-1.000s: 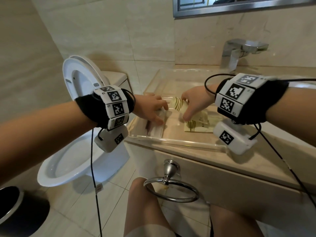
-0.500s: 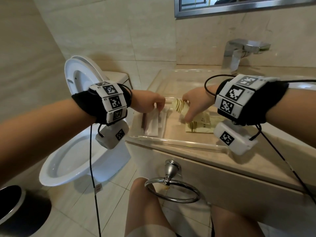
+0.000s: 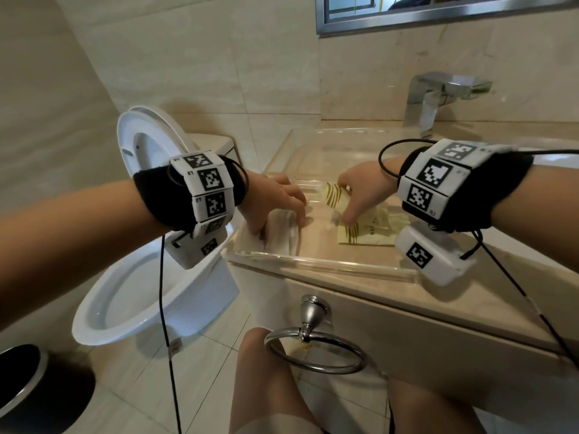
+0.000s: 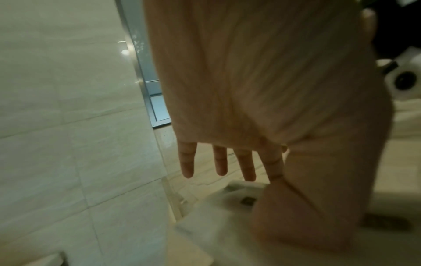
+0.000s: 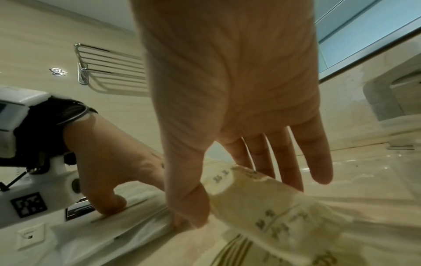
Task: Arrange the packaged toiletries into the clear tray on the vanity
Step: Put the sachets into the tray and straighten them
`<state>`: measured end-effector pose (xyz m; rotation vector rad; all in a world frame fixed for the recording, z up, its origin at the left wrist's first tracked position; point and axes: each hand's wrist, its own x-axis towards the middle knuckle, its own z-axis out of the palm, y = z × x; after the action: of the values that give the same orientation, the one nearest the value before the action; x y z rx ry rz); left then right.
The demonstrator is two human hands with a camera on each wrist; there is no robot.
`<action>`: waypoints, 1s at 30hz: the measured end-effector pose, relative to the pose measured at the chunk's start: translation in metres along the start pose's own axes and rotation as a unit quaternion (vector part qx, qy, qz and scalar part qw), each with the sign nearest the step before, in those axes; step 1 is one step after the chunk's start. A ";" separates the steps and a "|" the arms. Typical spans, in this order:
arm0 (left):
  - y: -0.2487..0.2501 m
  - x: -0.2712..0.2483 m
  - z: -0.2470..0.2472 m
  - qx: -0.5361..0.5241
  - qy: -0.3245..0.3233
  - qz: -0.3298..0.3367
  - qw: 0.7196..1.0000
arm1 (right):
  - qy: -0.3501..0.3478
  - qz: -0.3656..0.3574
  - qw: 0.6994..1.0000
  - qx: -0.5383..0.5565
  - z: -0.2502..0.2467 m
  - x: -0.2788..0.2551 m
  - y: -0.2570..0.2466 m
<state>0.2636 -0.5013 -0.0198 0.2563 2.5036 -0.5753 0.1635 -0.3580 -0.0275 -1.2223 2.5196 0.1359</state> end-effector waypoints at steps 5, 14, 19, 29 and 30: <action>0.004 0.004 -0.003 0.092 0.010 0.008 0.996 | -0.007 0.000 1.000 -0.006 0.003 0.002 -0.002; 0.007 0.001 -0.008 0.154 0.053 0.040 0.986 | 0.002 -0.004 1.000 -0.003 -0.003 0.000 -0.005; -0.001 -0.009 -0.004 0.116 0.075 0.024 0.990 | -0.023 -0.014 0.999 -0.024 -0.008 0.006 -0.018; -0.010 -0.018 0.007 0.043 0.106 0.013 0.993 | -0.049 -0.056 0.988 -0.139 0.001 0.015 -0.058; -0.011 -0.018 0.007 0.040 0.106 0.012 0.993 | -0.048 -0.060 0.987 -0.138 0.002 0.016 -0.061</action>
<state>0.2786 -0.5153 -0.0112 0.3957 2.6802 -0.6721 0.2018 -0.4075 -0.0314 -1.4300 2.3935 0.5175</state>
